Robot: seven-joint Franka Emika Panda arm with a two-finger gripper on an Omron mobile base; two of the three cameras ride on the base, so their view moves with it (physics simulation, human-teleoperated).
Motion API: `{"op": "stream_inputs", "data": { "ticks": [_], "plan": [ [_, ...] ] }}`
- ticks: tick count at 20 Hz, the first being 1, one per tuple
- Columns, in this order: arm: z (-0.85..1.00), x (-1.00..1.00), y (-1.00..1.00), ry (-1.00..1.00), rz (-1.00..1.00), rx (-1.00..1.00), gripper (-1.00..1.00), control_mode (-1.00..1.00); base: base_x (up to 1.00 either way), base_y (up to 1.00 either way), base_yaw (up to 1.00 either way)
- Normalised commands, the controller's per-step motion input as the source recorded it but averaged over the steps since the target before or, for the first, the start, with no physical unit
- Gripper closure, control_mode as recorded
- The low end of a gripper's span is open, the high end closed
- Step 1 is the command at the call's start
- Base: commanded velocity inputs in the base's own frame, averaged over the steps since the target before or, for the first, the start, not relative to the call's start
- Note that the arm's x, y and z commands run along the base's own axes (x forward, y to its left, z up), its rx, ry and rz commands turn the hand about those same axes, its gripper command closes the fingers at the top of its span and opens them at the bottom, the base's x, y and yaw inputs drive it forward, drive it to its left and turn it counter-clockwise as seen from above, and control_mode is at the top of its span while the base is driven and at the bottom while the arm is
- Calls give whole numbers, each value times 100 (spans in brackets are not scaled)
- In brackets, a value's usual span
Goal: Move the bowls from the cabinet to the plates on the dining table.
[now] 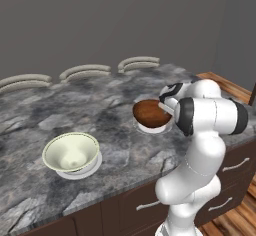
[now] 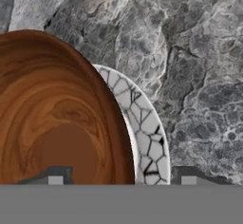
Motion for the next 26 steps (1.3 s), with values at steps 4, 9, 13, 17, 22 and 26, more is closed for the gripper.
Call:
{"op": "stream_inputs", "data": {
  "ticks": [4,9,13,17,22,26],
  "plan": [
    [13,-2,2,0,3,0,-100,-100,0,0,0],
    [20,-7,-7,-5,5,-1,-100,-100,0,0,0],
    [27,-9,-11,-7,5,-1,-100,-100,0,0,0],
    [32,-12,-8,-6,3,0,-100,-100,0,0,0],
    [38,-15,-1,-6,2,-2,-100,-100,0,0,0],
    [61,-35,2,-5,0,-2,-100,-100,0,0,0]
  ]
}}
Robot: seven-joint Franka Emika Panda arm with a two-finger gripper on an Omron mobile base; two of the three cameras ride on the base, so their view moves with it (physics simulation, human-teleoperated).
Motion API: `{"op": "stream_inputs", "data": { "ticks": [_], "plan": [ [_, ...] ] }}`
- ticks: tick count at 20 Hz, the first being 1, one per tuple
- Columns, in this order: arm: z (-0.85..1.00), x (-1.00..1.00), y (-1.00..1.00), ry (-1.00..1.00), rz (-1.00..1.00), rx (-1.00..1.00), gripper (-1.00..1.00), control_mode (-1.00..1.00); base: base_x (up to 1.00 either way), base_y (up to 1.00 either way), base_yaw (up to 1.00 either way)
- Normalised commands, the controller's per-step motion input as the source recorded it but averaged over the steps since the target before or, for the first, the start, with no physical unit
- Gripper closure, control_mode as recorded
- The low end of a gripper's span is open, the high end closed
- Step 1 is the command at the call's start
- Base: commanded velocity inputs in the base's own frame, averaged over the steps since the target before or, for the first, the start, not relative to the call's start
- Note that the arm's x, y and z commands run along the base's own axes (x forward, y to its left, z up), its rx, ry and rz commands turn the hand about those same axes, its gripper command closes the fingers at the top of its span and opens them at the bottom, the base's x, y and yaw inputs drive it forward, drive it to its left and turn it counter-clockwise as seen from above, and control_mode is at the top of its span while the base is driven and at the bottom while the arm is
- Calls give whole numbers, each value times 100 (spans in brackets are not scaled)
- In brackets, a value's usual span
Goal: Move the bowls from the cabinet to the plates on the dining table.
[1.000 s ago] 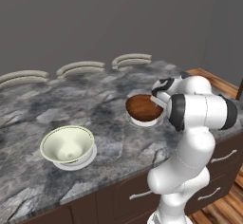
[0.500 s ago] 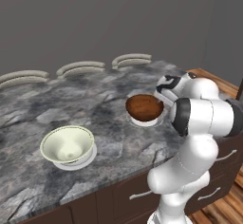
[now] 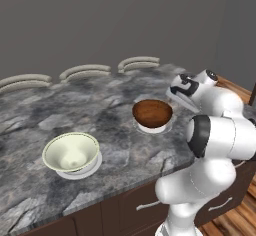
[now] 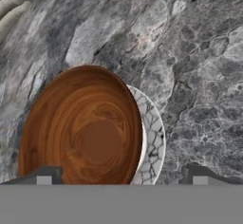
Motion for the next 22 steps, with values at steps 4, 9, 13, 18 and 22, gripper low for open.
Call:
{"op": "stream_inputs", "data": {
  "ticks": [4,9,13,18,22],
  "plan": [
    [59,-49,-6,-5,0,1,-100,-100,0,0,0],
    [54,-55,-7,-7,0,0,-100,-100,0,0,0],
    [55,-53,2,-7,0,0,-100,-100,0,0,0],
    [55,-55,1,-7,0,0,-100,-100,0,0,0],
    [53,-58,0,-5,0,1,-100,-100,0,0,0]
  ]
}}
